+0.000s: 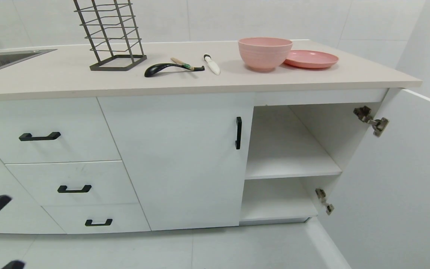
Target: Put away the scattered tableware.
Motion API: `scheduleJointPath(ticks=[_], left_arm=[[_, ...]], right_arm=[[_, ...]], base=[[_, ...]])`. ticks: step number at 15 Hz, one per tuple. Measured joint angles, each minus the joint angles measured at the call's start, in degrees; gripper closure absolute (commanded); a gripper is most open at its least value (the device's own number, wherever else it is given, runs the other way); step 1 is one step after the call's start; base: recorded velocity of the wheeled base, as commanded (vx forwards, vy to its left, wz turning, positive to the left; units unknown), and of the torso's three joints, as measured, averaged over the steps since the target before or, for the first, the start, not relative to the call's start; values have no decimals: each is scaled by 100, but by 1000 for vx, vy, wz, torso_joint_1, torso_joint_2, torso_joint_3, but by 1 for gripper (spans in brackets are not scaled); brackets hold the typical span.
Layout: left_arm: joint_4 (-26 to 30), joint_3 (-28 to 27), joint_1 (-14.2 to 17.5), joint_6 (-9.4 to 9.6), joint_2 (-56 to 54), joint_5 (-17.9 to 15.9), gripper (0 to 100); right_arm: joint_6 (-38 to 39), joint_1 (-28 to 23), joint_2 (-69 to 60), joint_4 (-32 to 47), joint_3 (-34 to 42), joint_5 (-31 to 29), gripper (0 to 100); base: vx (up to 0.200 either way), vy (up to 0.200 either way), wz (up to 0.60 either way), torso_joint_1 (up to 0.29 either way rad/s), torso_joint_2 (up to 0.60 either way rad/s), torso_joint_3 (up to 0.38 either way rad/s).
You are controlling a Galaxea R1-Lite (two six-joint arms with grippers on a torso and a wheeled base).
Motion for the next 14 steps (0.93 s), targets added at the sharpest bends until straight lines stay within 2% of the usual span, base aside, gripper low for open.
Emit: scheduleJointPath(ticks=[2, 4, 5, 6, 7, 8, 9, 10, 12, 14], left_arm=[[1125, -33, 385, 84, -1232, 180, 0], [2659, 35, 728, 235, -1988, 427, 0], [3191, 57, 877, 377, -2188, 578, 0], [3712, 93, 967, 601, -2315, 833, 0], [3974, 94, 1008, 755, -2388, 1081, 0], [4383, 99, 1039, 828, -2442, 1376, 0], [4580, 104, 1061, 850, -2476, 1634, 0], [4678, 107, 1085, 850, -2500, 1822, 0], [4689, 110, 1182, 898, -2525, 1947, 0], [4689, 115, 1419, 912, -2608, 1968, 0]], right_arm=[[4, -52, -958, 892, 115, 20, 0], [4, -78, -2119, 2255, 167, 39, 0], [-5, -95, -2753, 3111, 184, 71, 0], [-10, -127, -3334, 4220, 208, 83, 0], [11, -161, -3782, 5008, 210, -18, 0], [34, -196, -4114, 5728, 215, -484, 0], [107, -218, -4352, 6443, 221, -1125, 0], [288, -233, -4514, 6836, 219, -1642, 0], [452, -254, -4685, 6919, 193, -2280, 0], [716, -258, -4763, 7012, 208, -2967, 0]], base=[[0, 0, 0, 0, 0, 0], [0, 0, 0, 0, 0, 0], [0, 0, 0, 0, 0, 0], [0, 0, 0, 0, 0, 0], [0, 0, 0, 0, 0, 0], [0, 0, 0, 0, 0, 0], [0, 0, 0, 0, 0, 0], [0, 0, 0, 0, 0, 0], [0, 0, 0, 0, 0, 0], [0, 0, 0, 0, 0, 0]])
